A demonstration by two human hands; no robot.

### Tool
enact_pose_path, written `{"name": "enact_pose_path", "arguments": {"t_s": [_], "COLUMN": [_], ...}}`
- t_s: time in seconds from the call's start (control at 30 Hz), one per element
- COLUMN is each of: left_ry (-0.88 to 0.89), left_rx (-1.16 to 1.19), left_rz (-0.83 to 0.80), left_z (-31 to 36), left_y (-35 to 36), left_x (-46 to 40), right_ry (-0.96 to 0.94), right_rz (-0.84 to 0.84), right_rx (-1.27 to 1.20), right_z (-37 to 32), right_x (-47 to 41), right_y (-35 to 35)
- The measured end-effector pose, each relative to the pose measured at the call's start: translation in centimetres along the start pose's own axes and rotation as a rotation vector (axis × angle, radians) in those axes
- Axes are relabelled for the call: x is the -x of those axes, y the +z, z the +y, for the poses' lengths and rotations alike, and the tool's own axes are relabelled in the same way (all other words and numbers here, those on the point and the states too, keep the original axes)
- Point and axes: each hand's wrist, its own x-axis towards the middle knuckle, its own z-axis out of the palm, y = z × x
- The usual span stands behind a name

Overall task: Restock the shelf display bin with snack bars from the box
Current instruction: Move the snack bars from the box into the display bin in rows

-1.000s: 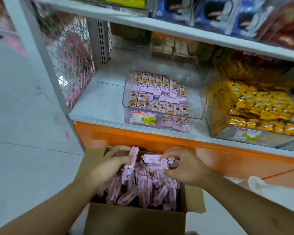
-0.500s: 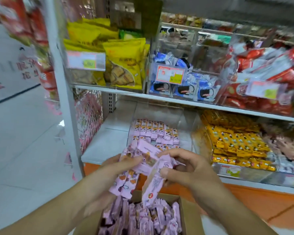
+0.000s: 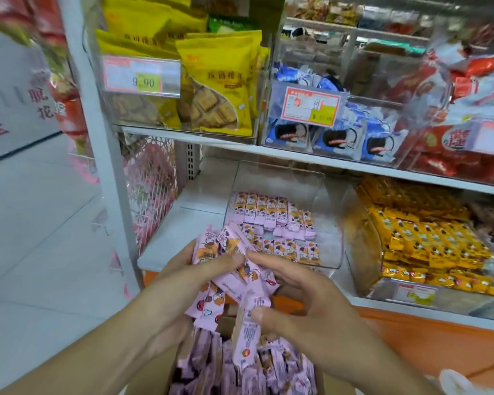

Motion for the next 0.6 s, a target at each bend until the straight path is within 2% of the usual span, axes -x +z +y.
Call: {"name": "enact_pose_path", "arguments": {"t_s": [0.13,0.47,0.6], "left_ry": [0.004,0.049,0.079], "left_rx": [-0.070,-0.100,-0.138], "left_rz": [-0.020,0.041,0.071], "left_z": [0.0,0.0,0.8], "left_y": [0.1,0.6,-0.1], "left_x": [0.1,0.6,0.6], "right_ry": [0.011,-0.056,-0.030], "right_rz": [0.007,0.168,0.213], "right_rx": [-0.015,0.056,-0.120], "right_z": [0.0,-0.4,0.0], "right_x": [0.4,2.1,2.3], "right_y": [-0.3,-0.5,-1.3]}}
